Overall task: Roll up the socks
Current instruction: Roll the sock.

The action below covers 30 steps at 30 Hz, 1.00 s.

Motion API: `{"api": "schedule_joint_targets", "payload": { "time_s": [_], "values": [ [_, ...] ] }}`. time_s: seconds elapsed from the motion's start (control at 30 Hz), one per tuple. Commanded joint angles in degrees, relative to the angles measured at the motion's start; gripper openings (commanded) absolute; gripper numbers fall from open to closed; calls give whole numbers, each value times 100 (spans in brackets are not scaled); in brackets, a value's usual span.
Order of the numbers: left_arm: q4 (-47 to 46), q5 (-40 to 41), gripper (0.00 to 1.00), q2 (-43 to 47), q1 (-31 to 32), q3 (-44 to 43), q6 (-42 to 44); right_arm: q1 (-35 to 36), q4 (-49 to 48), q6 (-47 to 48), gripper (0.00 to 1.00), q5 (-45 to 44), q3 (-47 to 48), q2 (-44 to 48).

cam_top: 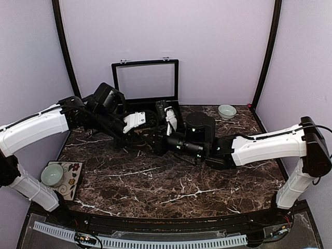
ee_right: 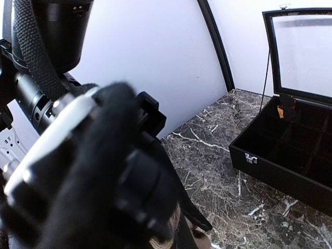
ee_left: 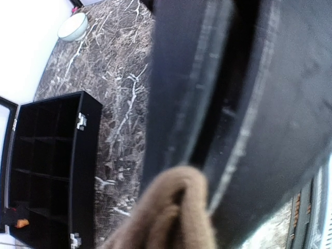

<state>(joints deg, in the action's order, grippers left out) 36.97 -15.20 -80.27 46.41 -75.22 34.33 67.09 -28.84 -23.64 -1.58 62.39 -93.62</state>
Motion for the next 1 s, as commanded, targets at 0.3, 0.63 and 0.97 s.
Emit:
{"api": "schedule_joint_targets", "payload": {
  "time_s": [0.3, 0.63, 0.97],
  "values": [
    [1187, -2547, 0, -204, -13, -636, 120, 36, -770, 983, 48, 972, -567, 712],
    [2262, -4121, 0, -646, -18, -1160, 600, -450, -116, 1396, 43, 3339, -465, 1057],
    [2366, -4178, 0, -760, -18, -1332, 587, -539, 329, 1333, 48, 3971, 76, 723]
  ]
}}
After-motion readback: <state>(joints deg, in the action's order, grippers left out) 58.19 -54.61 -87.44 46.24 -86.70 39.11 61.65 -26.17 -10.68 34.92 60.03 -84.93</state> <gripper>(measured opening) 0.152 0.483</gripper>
